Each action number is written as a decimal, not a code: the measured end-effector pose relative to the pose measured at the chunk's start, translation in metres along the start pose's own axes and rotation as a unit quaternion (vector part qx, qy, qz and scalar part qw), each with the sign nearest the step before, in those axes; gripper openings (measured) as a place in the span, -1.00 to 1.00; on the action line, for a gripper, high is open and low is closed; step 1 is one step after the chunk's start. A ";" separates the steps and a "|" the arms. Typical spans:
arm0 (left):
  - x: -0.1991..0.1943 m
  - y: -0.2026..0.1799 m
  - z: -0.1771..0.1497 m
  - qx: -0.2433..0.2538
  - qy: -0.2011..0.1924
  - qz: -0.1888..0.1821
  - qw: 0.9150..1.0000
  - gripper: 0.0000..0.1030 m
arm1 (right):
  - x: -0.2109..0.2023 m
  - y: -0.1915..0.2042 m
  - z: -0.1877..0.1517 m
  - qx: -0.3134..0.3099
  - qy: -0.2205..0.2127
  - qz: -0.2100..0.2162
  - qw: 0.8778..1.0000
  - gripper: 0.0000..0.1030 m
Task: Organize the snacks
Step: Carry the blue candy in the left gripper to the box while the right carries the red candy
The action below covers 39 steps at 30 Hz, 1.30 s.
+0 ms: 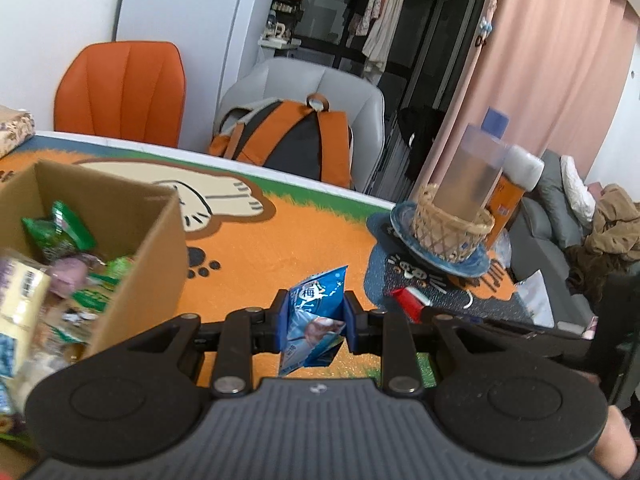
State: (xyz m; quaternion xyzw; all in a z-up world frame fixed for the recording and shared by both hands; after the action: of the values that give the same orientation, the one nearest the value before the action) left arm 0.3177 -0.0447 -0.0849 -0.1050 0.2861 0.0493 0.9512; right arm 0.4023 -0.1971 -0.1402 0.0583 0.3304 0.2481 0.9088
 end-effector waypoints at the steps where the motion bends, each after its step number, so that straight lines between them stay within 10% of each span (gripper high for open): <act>1: -0.005 0.001 0.002 -0.001 -0.005 0.000 1.000 -0.49 | -0.003 0.002 0.001 0.003 -0.003 0.003 1.000 -0.69; 39: -0.101 0.146 0.028 -0.053 -0.055 0.070 0.995 -0.49 | -0.058 0.166 0.027 -0.046 -0.057 0.104 0.992 -0.69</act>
State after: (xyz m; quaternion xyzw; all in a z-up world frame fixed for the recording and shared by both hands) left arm 0.2263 0.1007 -0.0312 -0.1325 0.2365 0.1366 0.9528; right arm 0.3124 -0.0796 -0.0414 0.0648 0.2583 0.3528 0.8970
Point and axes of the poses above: each gripper's, at about its wrist camera, not at the fingertips, and x roughly the way its jaws point, y to its left, z to its top, the point moved 9 cm from there along x, roughly the way its jaws point, and after that the axes turned 5 degrees about x, right-handed, at the moved point
